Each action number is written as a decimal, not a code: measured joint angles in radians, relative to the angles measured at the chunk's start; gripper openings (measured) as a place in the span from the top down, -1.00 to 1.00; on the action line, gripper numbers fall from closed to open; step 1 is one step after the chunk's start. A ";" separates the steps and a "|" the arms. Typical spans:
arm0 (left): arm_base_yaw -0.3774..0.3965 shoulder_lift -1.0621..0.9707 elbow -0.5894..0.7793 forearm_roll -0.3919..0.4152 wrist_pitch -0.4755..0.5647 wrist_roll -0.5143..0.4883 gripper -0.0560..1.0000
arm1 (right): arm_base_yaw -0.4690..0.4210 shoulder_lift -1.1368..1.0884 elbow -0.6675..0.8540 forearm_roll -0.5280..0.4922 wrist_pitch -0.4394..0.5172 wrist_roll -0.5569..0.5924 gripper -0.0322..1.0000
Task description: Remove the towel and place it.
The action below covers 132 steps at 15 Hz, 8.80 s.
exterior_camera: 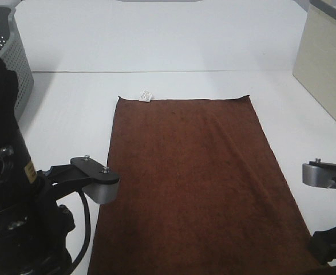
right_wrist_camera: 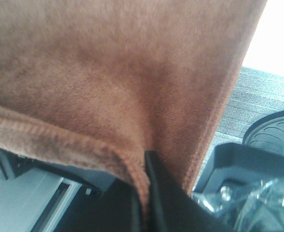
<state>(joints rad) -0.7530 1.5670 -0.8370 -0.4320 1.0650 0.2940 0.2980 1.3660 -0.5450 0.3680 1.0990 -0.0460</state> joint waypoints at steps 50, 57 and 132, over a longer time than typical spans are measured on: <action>0.617 0.719 -0.903 -0.190 -0.161 0.103 -0.64 | -0.311 1.124 -1.581 0.123 0.066 -0.377 -0.60; 0.617 0.958 -1.161 -0.318 -0.164 0.171 -0.64 | -0.311 1.276 -1.756 0.133 0.087 -0.369 -0.60; 0.509 1.184 -1.428 -0.150 -0.925 0.248 0.89 | -0.222 1.525 -2.131 0.133 -0.553 -0.369 0.92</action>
<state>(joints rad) -0.2440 2.7510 -2.2650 -0.5820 0.1400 0.5420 0.0760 2.8910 -2.6760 0.5010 0.5460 -0.4150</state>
